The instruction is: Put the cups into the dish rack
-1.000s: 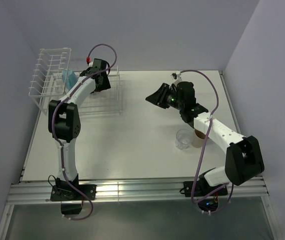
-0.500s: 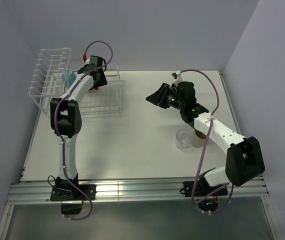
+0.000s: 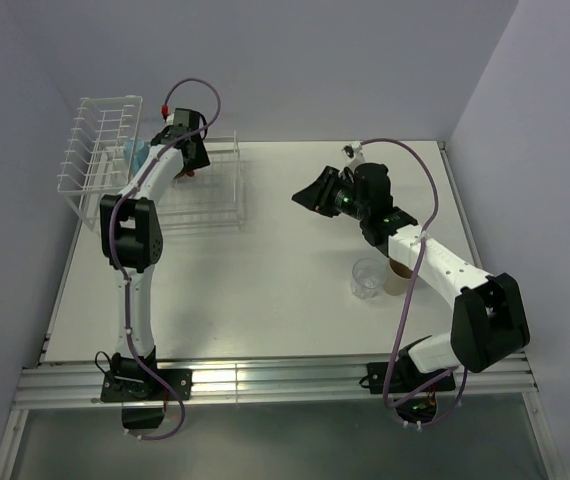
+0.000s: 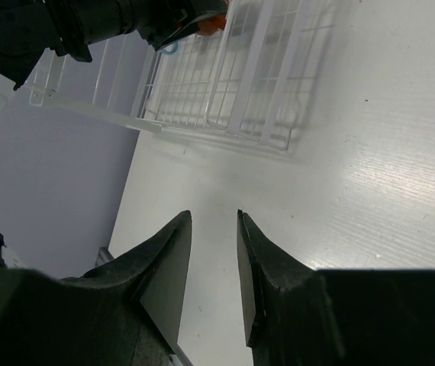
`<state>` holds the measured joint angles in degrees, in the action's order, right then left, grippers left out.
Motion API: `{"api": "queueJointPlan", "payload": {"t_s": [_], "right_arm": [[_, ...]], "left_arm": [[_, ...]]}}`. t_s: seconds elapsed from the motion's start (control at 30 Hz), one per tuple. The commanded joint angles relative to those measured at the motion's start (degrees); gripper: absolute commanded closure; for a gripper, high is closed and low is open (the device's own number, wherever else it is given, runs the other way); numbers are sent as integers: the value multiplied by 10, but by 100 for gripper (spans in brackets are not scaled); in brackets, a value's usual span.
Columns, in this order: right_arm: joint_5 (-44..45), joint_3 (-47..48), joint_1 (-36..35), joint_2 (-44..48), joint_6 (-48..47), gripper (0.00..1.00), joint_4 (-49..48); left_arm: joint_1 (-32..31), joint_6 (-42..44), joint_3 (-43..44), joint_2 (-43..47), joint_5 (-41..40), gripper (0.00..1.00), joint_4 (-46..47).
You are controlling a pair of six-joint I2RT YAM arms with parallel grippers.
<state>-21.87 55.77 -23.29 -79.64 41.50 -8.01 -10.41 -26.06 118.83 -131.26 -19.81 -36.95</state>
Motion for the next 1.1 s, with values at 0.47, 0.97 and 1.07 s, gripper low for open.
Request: {"api": "queueJointPlan", "payload": {"t_s": [0.47,0.97,1.07], "right_arm": [[17,12,-4,17,-30,62,4],[27,8,-4,31,-39,62,12],[31,12,-4,36,-43,62,19]], "left_arm": [[21,20,44,-27,-22,32,21],[22,18,-3,16,-4,32,56],[17,21,-7,38,-5,29,60]]}}
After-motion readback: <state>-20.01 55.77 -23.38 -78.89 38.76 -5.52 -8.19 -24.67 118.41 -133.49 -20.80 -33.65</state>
